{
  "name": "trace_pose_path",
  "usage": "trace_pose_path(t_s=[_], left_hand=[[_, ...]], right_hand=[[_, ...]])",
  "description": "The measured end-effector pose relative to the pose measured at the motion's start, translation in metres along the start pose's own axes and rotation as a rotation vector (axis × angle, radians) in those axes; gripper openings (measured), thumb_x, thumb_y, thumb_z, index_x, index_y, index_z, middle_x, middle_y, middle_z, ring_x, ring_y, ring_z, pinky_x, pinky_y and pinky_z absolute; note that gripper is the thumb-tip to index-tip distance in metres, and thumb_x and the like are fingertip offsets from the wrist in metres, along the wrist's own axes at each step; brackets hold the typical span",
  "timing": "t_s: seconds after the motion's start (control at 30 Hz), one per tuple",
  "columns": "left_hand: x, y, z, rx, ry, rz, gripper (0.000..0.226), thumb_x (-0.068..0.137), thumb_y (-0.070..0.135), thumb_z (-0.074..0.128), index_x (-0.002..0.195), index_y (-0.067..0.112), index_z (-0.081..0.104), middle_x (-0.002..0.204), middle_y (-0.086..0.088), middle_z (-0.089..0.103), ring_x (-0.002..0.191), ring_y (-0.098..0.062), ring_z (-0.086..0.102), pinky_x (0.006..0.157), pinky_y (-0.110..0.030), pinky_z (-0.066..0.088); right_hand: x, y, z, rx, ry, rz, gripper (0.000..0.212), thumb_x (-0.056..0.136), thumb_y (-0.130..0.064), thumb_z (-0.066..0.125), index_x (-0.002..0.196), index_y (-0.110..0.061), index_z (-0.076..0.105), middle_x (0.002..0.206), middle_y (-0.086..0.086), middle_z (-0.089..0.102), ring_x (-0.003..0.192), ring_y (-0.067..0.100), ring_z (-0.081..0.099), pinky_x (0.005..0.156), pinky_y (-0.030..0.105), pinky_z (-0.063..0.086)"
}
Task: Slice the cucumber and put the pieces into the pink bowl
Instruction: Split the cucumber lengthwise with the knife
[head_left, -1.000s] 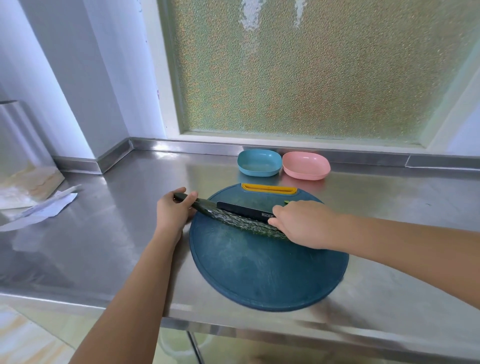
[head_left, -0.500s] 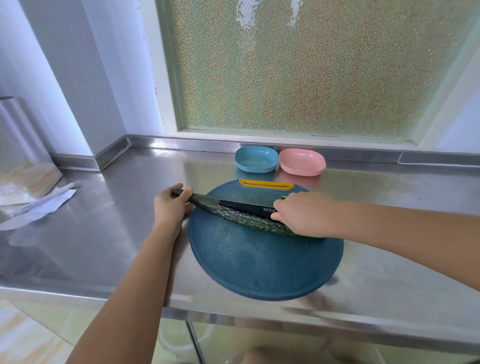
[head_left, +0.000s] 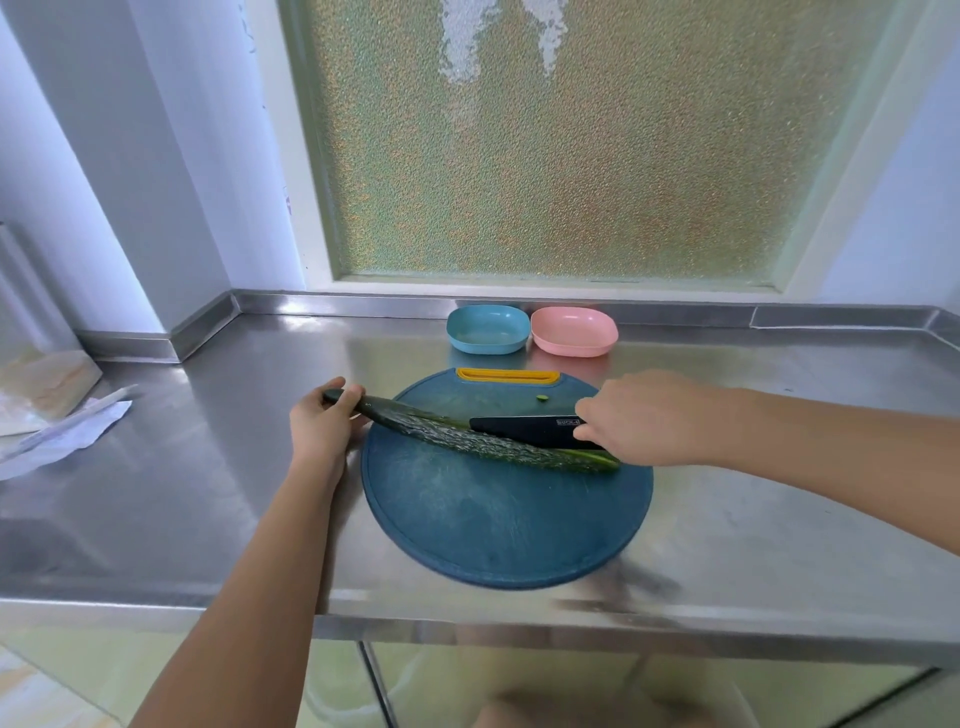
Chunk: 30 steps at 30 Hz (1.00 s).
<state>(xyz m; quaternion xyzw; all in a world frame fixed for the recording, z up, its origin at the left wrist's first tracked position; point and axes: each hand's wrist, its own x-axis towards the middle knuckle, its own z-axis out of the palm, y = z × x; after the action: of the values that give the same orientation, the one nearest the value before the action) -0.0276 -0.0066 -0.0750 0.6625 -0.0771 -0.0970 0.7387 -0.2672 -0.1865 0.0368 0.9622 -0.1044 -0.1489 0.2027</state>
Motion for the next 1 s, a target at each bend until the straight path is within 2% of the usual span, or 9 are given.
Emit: trace_pose_path(t_s=[0.13, 0.27, 0.53, 0.67, 0.73, 0.8, 0.83, 0.93, 1.0], left_hand=[[-0.004, 0.002, 0.002, -0.014, 0.001, 0.01, 0.039, 0.092, 0.012, 0.058, 0.127, -0.002, 0.051, 0.104, -0.014, 0.062, 0.085, -0.022, 0.063, 0.078, -0.032, 0.051], [-0.006, 0.003, 0.003, -0.024, 0.013, 0.008, 0.036, 0.093, 0.013, 0.055, 0.125, -0.002, 0.051, 0.1, -0.011, 0.062, 0.085, -0.023, 0.064, 0.083, -0.036, 0.052], [-0.007, 0.003, 0.004, -0.046, 0.016, 0.004, 0.034, 0.094, 0.012, 0.053, 0.125, -0.003, 0.051, 0.101, -0.013, 0.062, 0.09, -0.025, 0.062, 0.089, -0.038, 0.051], [-0.011, 0.006, 0.002, -0.062, 0.006, -0.002, 0.034, 0.096, 0.014, 0.051, 0.126, -0.001, 0.05, 0.106, -0.013, 0.062, 0.091, -0.024, 0.062, 0.088, -0.034, 0.05], [-0.011, 0.006, 0.0, -0.081, -0.012, -0.016, 0.034, 0.097, 0.014, 0.049, 0.128, 0.0, 0.048, 0.112, -0.015, 0.062, 0.093, -0.024, 0.062, 0.087, -0.032, 0.049], [-0.013, 0.007, 0.001, -0.098, -0.04, -0.03, 0.036, 0.098, 0.012, 0.047, 0.131, 0.0, 0.044, 0.116, -0.016, 0.061, 0.095, -0.024, 0.062, 0.087, -0.032, 0.047], [-0.015, 0.009, 0.003, -0.105, -0.058, -0.036, 0.036, 0.098, 0.011, 0.046, 0.132, 0.0, 0.042, 0.116, -0.015, 0.061, 0.097, -0.024, 0.062, 0.088, -0.032, 0.047], [-0.022, 0.017, 0.015, -0.196, -0.099, -0.054, 0.026, 0.097, 0.005, 0.045, 0.121, -0.005, 0.047, 0.107, -0.016, 0.061, 0.093, -0.025, 0.063, 0.085, -0.033, 0.051], [-0.028, 0.024, 0.023, -0.271, -0.103, -0.087, 0.017, 0.097, 0.004, 0.045, 0.095, -0.008, 0.056, 0.096, -0.016, 0.062, 0.086, -0.021, 0.063, 0.075, -0.028, 0.054]], right_hand=[[-0.01, 0.004, -0.001, -0.051, -0.015, 0.024, 0.03, 0.105, -0.029, 0.028, 0.082, -0.014, 0.039, 0.071, 0.004, 0.047, 0.053, 0.016, 0.031, 0.047, 0.032, 0.024], [-0.021, 0.01, -0.004, -0.073, -0.021, 0.025, 0.027, 0.105, -0.032, 0.028, 0.088, -0.016, 0.042, 0.097, 0.01, 0.061, 0.069, 0.025, 0.042, 0.056, 0.034, 0.032], [-0.047, 0.028, -0.006, -0.046, -0.061, 0.051, 0.032, 0.103, -0.037, 0.028, 0.093, -0.017, 0.051, 0.097, 0.009, 0.06, 0.073, 0.025, 0.044, 0.064, 0.033, 0.036], [-0.067, 0.052, -0.001, 0.238, -0.045, 0.117, 0.037, 0.101, -0.04, 0.034, 0.078, -0.015, 0.048, 0.074, 0.0, 0.05, 0.074, 0.023, 0.053, 0.069, 0.037, 0.044], [-0.079, 0.067, 0.006, 0.523, 0.008, 0.219, 0.038, 0.1, -0.042, 0.039, 0.073, -0.016, 0.044, 0.067, 0.002, 0.049, 0.062, 0.024, 0.054, 0.057, 0.032, 0.048], [-0.082, 0.074, 0.018, 0.763, 0.112, 0.293, 0.03, 0.097, -0.041, 0.046, 0.083, -0.015, 0.052, 0.062, 0.004, 0.052, 0.052, 0.023, 0.052, 0.042, 0.022, 0.042], [-0.078, 0.073, 0.025, 0.839, 0.169, 0.32, 0.024, 0.094, -0.04, 0.053, 0.09, -0.016, 0.056, 0.063, 0.003, 0.054, 0.051, 0.02, 0.052, 0.04, 0.02, 0.04], [-0.055, 0.058, 0.043, 0.922, 0.277, 0.337, 0.038, 0.074, -0.045, 0.077, 0.096, -0.02, 0.059, 0.083, -0.002, 0.064, 0.071, 0.015, 0.06, 0.054, 0.024, 0.042], [-0.036, 0.041, 0.051, 0.951, 0.278, 0.297, 0.044, 0.064, -0.045, 0.084, 0.088, -0.021, 0.055, 0.086, -0.003, 0.062, 0.075, 0.014, 0.058, 0.06, 0.027, 0.039]])
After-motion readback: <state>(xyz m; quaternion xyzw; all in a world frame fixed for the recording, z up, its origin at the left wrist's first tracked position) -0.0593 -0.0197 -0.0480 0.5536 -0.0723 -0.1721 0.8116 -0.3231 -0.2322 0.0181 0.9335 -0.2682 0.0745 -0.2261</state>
